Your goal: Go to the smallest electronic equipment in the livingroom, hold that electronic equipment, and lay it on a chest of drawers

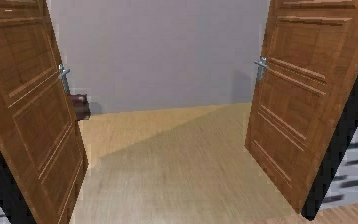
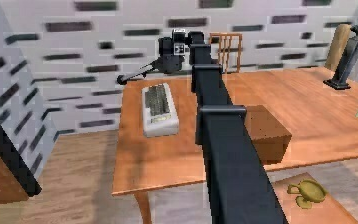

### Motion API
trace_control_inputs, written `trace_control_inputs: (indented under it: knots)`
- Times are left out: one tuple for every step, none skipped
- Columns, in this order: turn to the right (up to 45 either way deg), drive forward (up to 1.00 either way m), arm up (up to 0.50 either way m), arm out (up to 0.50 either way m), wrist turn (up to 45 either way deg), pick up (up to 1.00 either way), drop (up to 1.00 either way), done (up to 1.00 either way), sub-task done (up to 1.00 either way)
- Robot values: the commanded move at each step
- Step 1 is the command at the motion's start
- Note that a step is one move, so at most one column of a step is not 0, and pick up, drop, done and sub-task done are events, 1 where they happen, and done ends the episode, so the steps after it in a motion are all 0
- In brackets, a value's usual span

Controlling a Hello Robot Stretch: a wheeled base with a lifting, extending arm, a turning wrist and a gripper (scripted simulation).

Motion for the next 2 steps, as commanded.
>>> trace_control_inputs:
  knots:
    - [0.0,0.0,0.0,0.0,15.0,0.0,0.0,0.0,0.0]
    - [0.0,0.0,-0.3,0.0,0.0,0.0,0.0,0.0,0.0]
